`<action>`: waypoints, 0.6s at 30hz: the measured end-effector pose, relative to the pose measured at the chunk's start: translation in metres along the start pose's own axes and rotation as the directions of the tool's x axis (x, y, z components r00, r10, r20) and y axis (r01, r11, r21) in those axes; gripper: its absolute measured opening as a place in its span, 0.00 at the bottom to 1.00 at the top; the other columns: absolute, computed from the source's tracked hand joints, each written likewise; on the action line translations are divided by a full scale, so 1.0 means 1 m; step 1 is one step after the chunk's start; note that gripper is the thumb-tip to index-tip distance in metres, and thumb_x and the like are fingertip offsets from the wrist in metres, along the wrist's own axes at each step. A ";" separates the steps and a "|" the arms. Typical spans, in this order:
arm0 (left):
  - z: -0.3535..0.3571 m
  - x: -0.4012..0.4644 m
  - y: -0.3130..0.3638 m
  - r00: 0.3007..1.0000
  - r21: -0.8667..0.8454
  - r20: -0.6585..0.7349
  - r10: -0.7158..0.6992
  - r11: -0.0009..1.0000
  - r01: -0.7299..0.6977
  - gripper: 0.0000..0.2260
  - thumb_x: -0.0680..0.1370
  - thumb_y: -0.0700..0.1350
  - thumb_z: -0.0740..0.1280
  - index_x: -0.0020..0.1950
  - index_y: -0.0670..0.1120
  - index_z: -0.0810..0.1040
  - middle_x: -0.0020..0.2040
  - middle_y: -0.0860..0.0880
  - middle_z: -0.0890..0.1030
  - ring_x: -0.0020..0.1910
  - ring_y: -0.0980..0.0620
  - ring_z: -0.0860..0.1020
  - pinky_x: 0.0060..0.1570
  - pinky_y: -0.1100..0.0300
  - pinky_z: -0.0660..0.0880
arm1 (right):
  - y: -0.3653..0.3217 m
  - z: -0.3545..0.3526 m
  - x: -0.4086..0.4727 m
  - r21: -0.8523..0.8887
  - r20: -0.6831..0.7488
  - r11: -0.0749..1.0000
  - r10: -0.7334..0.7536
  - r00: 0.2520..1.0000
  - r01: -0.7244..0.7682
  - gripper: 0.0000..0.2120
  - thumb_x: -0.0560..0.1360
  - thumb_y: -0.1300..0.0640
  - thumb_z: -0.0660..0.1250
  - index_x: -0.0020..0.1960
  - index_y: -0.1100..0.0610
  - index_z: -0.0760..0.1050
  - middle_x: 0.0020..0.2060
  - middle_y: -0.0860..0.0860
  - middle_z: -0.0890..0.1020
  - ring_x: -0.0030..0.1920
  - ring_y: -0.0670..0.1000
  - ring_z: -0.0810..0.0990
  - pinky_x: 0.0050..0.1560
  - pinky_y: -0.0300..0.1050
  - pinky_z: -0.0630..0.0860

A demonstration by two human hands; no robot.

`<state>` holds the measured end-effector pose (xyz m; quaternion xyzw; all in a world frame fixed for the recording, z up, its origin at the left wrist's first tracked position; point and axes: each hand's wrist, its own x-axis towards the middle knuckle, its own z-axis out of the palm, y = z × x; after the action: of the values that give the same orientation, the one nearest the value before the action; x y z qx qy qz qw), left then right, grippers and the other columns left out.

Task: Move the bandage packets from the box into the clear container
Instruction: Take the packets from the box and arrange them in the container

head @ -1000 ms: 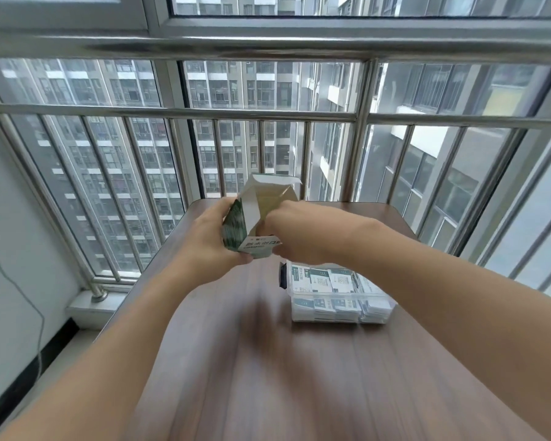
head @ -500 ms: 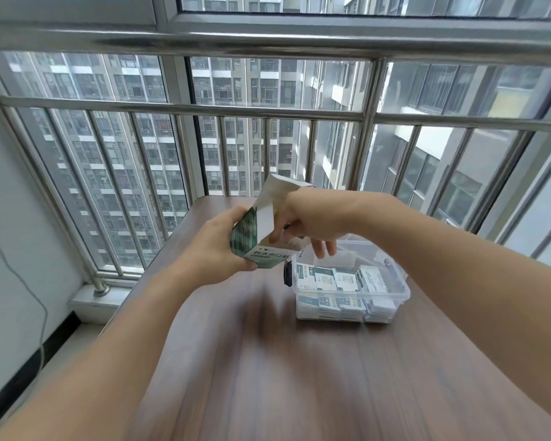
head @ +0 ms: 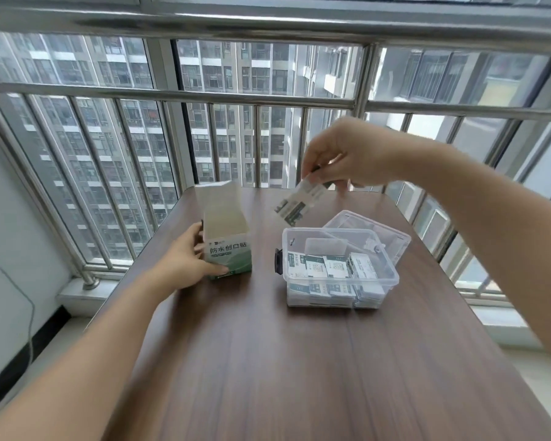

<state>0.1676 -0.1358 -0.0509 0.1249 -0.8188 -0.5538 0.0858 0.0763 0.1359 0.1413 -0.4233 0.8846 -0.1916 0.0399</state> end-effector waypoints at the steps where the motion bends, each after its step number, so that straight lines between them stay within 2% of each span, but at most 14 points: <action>1: 0.001 -0.001 -0.006 1.000 -0.017 0.005 -0.012 1.000 0.012 0.38 0.66 0.24 0.77 0.67 0.50 0.66 0.59 0.53 0.77 0.61 0.51 0.78 0.41 0.76 0.75 | 0.007 -0.004 -0.002 -0.017 0.061 0.999 0.036 0.998 -0.035 0.04 0.76 0.60 0.71 0.48 0.53 0.83 0.39 0.48 0.86 0.29 0.44 0.78 0.30 0.38 0.75; 2: 0.002 -0.003 -0.006 1.000 -0.035 0.025 -0.016 0.999 0.017 0.41 0.66 0.24 0.76 0.71 0.49 0.64 0.63 0.51 0.77 0.66 0.48 0.76 0.46 0.74 0.76 | 0.014 -0.004 -0.003 -0.035 0.117 0.997 0.069 0.991 -0.066 0.05 0.76 0.60 0.71 0.48 0.52 0.84 0.38 0.48 0.86 0.29 0.43 0.76 0.30 0.37 0.74; 4: 0.001 -0.008 -0.001 0.999 0.005 0.034 -0.025 1.000 0.025 0.50 0.66 0.26 0.78 0.80 0.49 0.55 0.72 0.50 0.70 0.71 0.49 0.71 0.59 0.62 0.75 | 0.027 0.000 -0.004 -0.089 0.196 0.991 0.119 0.973 -0.103 0.06 0.77 0.60 0.71 0.49 0.50 0.84 0.37 0.47 0.86 0.29 0.42 0.75 0.30 0.35 0.73; 6: -0.004 -0.019 0.011 0.983 0.092 -0.179 0.048 0.995 -0.032 0.49 0.68 0.36 0.78 0.81 0.53 0.54 0.74 0.54 0.66 0.72 0.51 0.68 0.66 0.54 0.70 | 0.038 0.006 -0.004 -0.167 0.241 0.980 0.144 0.960 -0.106 0.07 0.78 0.60 0.70 0.51 0.50 0.84 0.40 0.43 0.85 0.34 0.40 0.80 0.35 0.34 0.76; 7: -0.005 -0.025 0.019 0.922 0.106 -0.347 0.173 0.984 -0.145 0.42 0.68 0.39 0.76 0.79 0.52 0.61 0.72 0.53 0.69 0.70 0.51 0.69 0.68 0.52 0.69 | 0.043 0.009 -0.005 -0.195 0.258 0.976 0.149 0.955 -0.100 0.07 0.78 0.60 0.70 0.52 0.50 0.84 0.42 0.42 0.85 0.39 0.40 0.82 0.40 0.36 0.78; 8: -0.004 -0.033 0.029 0.806 0.135 -0.491 0.329 0.943 -0.303 0.33 0.68 0.40 0.72 0.73 0.49 0.69 0.68 0.51 0.74 0.68 0.50 0.73 0.68 0.49 0.71 | 0.047 0.012 -0.004 -0.212 0.273 0.973 0.150 0.950 -0.093 0.07 0.78 0.60 0.70 0.53 0.50 0.83 0.44 0.42 0.85 0.43 0.41 0.83 0.44 0.37 0.79; 9: 0.000 -0.041 0.039 0.668 0.207 -0.572 0.476 0.872 -0.444 0.26 0.69 0.38 0.70 0.67 0.45 0.75 0.63 0.48 0.78 0.63 0.49 0.76 0.66 0.48 0.73 | 0.050 0.015 -0.003 -0.222 0.288 0.971 0.151 0.946 -0.087 0.07 0.78 0.60 0.69 0.53 0.50 0.83 0.45 0.41 0.85 0.45 0.41 0.83 0.46 0.38 0.79; 10: 0.009 -0.049 0.053 0.560 0.298 -0.569 0.603 0.786 -0.542 0.19 0.70 0.37 0.70 0.60 0.42 0.78 0.57 0.47 0.80 0.57 0.48 0.79 0.63 0.50 0.75 | 0.052 0.018 -0.002 -0.236 0.306 0.969 0.150 0.940 -0.078 0.07 0.78 0.60 0.69 0.53 0.51 0.83 0.45 0.41 0.85 0.45 0.41 0.83 0.47 0.38 0.78; 11: 0.021 -0.054 0.065 0.506 0.378 -0.493 0.708 0.698 -0.608 0.14 0.71 0.37 0.69 0.56 0.41 0.79 0.52 0.47 0.82 0.53 0.49 0.79 0.59 0.54 0.76 | 0.053 0.022 0.001 -0.259 0.329 0.964 0.148 0.933 -0.062 0.07 0.79 0.61 0.68 0.52 0.51 0.83 0.45 0.42 0.85 0.45 0.42 0.83 0.47 0.39 0.78; 12: 0.035 -0.061 0.079 0.505 0.421 -0.360 0.784 0.620 -0.662 0.10 0.72 0.39 0.69 0.53 0.41 0.81 0.50 0.48 0.82 0.51 0.51 0.80 0.56 0.57 0.76 | 0.054 0.025 0.003 -0.289 0.354 0.956 0.149 0.923 -0.043 0.07 0.79 0.61 0.68 0.52 0.50 0.82 0.45 0.42 0.85 0.45 0.42 0.83 0.47 0.40 0.78; 13: 0.050 -0.062 0.088 0.544 0.453 -0.192 0.816 0.566 -0.689 0.08 0.74 0.43 0.69 0.51 0.43 0.82 0.49 0.50 0.83 0.50 0.52 0.80 0.55 0.58 0.76 | 0.054 0.027 0.004 -0.312 0.371 0.950 0.150 0.916 -0.030 0.07 0.79 0.60 0.68 0.51 0.50 0.82 0.46 0.43 0.84 0.45 0.43 0.82 0.48 0.41 0.79; 15: 0.075 -0.057 0.096 0.659 0.543 0.129 0.741 0.503 -0.672 0.12 0.76 0.54 0.69 0.52 0.47 0.84 0.52 0.52 0.83 0.53 0.53 0.79 0.56 0.57 0.76 | 0.055 0.026 0.004 -0.324 0.377 0.946 0.144 0.915 -0.015 0.08 0.79 0.60 0.68 0.50 0.47 0.81 0.45 0.42 0.84 0.44 0.43 0.81 0.47 0.40 0.78; 16: 0.084 -0.052 0.095 0.702 0.594 0.234 0.673 0.473 -0.651 0.16 0.77 0.58 0.67 0.53 0.48 0.84 0.54 0.53 0.83 0.55 0.53 0.79 0.57 0.57 0.75 | 0.056 0.023 0.002 -0.326 0.369 0.945 0.140 0.919 -0.014 0.09 0.79 0.60 0.68 0.49 0.46 0.81 0.44 0.41 0.83 0.43 0.43 0.81 0.45 0.38 0.75; 18: 0.096 -0.043 0.092 0.733 0.668 0.340 0.590 0.398 -0.630 0.22 0.78 0.64 0.64 0.56 0.48 0.84 0.56 0.53 0.83 0.57 0.53 0.79 0.60 0.56 0.74 | 0.059 0.018 -0.001 -0.325 0.346 0.946 0.135 0.929 -0.016 0.10 0.80 0.60 0.67 0.49 0.45 0.81 0.43 0.41 0.82 0.42 0.42 0.79 0.41 0.36 0.71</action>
<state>0.1721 -0.0049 -0.0009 -0.1726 -0.9588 -0.0988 0.2027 0.0376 0.1650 0.1028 -0.4174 0.8969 0.0360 0.1418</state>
